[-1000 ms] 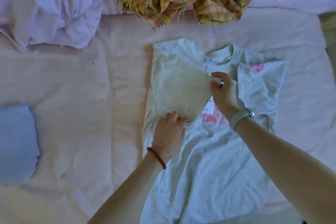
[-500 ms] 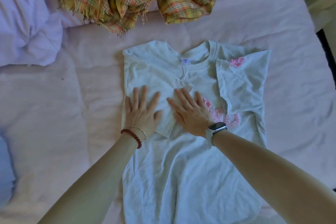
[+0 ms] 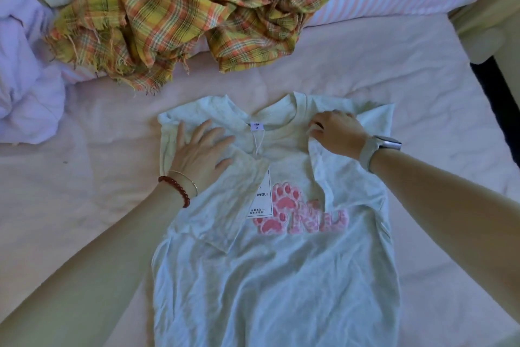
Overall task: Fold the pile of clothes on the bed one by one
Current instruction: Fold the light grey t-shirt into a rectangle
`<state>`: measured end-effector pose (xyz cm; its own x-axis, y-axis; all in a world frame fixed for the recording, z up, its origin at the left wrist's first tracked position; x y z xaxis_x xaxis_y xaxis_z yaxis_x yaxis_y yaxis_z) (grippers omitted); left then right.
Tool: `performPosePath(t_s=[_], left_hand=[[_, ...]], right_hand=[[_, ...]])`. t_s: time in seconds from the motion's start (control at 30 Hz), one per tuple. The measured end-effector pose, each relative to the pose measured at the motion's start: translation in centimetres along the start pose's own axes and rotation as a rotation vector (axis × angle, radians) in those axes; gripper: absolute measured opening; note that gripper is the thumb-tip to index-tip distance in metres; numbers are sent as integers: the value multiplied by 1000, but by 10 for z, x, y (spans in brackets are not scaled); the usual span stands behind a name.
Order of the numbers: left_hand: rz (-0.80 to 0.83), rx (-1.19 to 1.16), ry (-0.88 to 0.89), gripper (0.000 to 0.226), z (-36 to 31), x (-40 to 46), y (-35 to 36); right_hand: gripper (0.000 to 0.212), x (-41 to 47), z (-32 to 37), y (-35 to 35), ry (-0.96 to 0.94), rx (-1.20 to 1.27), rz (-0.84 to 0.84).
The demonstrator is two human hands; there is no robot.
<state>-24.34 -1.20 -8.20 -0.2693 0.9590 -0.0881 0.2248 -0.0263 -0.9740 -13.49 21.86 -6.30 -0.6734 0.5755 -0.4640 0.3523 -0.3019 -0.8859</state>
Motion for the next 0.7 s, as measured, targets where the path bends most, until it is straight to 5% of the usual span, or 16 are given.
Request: performPosePath(t_s=[0.1,0.2,0.33,0.5,0.7], left_hand=[[-102,-44,33,10,-5,15,-2],[-155,-91,-85,11,2,21,-2],[-115,-123,-187,16,8,22,-6],[49,-86,-243,64,24,24,-4],[371,-80,-372,119,61,39,-7]], right_hand=[[20,-1,9,-6,-132,174,186],[11,-12,24,-21,-260,361,357],[17,-1,41,-19,-281,341,233],[57,14,28,-8,-182,117,-53],[99,37,-13,-12,-95,-43,85]])
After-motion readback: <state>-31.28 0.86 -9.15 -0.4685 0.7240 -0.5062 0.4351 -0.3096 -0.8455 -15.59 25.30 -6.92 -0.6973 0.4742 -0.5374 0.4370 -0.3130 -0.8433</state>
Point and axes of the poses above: each hand's wrist, its own x-axis towards the middle knuckle, its own y-axis out of the palm, z = x × y, the point moved 5 cm from there along x, towards the middle knuckle, and after that the axes turned 15 degrees about y, right-handed, at the moved point
